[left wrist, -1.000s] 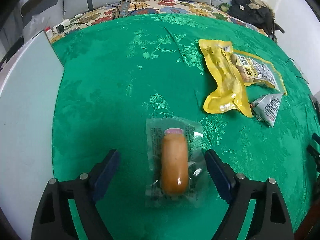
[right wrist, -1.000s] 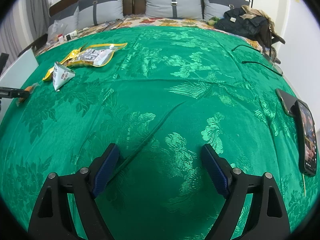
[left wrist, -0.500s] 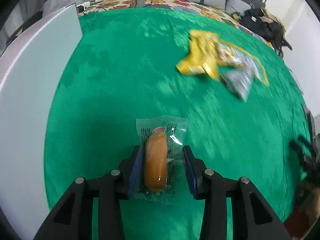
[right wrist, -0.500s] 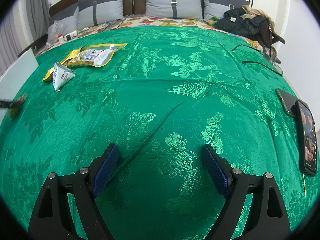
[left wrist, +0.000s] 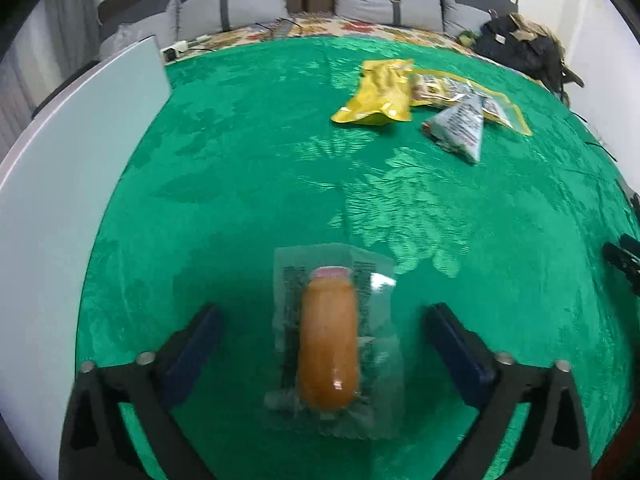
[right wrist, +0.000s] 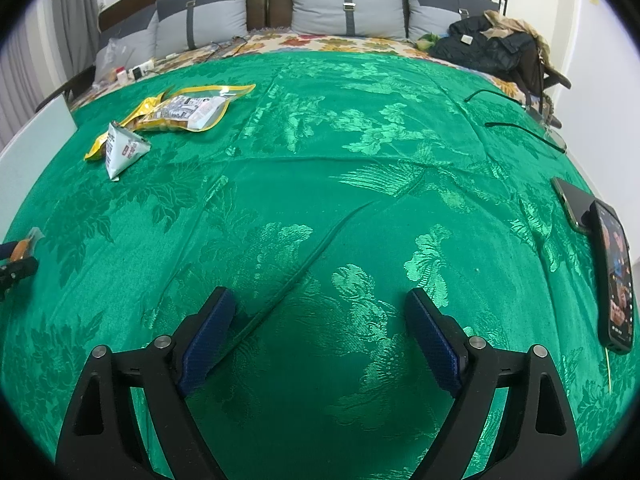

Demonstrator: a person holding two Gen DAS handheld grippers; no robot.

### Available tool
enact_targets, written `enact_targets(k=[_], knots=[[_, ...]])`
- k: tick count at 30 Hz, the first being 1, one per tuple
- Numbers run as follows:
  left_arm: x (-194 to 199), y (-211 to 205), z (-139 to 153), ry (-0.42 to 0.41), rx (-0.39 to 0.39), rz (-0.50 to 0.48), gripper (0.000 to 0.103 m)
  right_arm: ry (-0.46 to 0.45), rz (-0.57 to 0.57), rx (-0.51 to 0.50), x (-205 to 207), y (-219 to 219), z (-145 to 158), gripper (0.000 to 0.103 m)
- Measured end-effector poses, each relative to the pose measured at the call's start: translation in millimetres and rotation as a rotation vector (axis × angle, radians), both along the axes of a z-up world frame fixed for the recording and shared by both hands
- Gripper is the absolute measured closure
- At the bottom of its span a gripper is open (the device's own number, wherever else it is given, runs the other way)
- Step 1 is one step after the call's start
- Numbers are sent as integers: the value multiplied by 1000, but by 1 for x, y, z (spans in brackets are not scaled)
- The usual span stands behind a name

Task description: Organize snacks

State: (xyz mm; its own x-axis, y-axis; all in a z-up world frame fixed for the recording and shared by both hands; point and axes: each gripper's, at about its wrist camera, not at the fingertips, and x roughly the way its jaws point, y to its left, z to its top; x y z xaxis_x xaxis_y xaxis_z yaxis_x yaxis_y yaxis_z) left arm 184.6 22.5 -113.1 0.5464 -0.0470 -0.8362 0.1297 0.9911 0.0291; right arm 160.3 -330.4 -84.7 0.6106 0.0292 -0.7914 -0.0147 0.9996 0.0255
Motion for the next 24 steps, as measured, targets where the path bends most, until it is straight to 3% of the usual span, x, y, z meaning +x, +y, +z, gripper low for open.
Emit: enact_targets(k=[5,24], knots=[[-5,2,-2,-52,-3,3,0,0,0,0,0,0,0,13],[-7,4,-2,-54,-8,3,0,0,-1,2,0,0,-1,12]])
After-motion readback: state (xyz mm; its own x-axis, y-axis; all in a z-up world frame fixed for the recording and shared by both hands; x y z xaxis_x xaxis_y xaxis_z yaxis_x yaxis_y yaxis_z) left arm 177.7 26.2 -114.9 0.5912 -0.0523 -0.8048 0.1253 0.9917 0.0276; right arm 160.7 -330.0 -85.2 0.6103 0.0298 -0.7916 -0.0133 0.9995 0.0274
